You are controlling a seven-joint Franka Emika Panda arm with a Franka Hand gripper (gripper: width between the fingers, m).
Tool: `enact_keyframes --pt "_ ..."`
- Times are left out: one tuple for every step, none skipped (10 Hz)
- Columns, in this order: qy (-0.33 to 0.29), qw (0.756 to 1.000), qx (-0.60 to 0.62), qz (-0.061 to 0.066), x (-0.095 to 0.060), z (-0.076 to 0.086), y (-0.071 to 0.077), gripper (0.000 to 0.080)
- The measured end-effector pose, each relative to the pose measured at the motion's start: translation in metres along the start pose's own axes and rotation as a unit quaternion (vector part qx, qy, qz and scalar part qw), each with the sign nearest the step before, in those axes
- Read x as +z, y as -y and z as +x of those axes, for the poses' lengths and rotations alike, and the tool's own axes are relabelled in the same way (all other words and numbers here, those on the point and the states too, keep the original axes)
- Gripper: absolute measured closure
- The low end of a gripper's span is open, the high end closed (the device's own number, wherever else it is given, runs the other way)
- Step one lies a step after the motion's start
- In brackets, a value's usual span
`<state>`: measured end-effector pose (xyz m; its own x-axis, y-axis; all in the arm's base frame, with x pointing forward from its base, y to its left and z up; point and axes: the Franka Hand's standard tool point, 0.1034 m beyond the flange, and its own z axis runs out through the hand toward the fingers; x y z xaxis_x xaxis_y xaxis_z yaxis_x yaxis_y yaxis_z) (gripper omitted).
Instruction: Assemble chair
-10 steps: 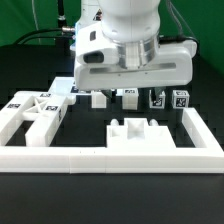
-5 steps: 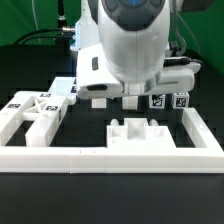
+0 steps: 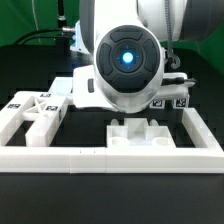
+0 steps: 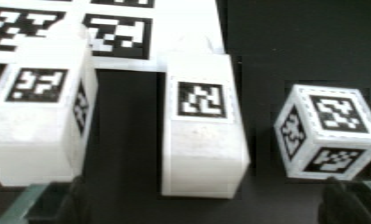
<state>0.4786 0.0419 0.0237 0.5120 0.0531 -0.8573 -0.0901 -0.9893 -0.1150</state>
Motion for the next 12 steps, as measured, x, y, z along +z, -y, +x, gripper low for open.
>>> enact_keyframes --pt "0.005 1.0 0.002 0.001 0.003 -0.001 -0.001 0.0151" --pt "0.002 1.0 -0.001 0.0 0.003 0.0 0.001 0.0151" --pt "0.003 1.0 -0.001 0.0 0.003 0.0 0.001 0.0151" --pt "0.003 1.0 -0.001 -0.001 0.004 0.0 0.001 0.0151" --pt "-0.004 1.0 -0.009 -0.004 0.007 0.004 0.001 0.0151" --pt "-0.002 1.0 -0.011 -0.002 0.016 0.004 -0.003 0.0151" --pt "0.0 1.0 -0.011 -0.003 0.021 0.003 -0.003 0.0151" --pt "0.001 1.0 -0.011 -0.002 0.022 0.002 -0.002 0.0151" --pt "0.001 1.0 -0.011 -0.002 0.022 0.002 -0.002 0.0151" --pt "0.001 1.0 -0.012 -0.002 0.022 0.002 -0.001 0.0151" --pt "0.0 1.0 -0.013 -0.003 0.022 0.003 0.0 0.0151" --pt "-0.003 1.0 -0.015 -0.003 0.024 0.004 0.0 0.0151"
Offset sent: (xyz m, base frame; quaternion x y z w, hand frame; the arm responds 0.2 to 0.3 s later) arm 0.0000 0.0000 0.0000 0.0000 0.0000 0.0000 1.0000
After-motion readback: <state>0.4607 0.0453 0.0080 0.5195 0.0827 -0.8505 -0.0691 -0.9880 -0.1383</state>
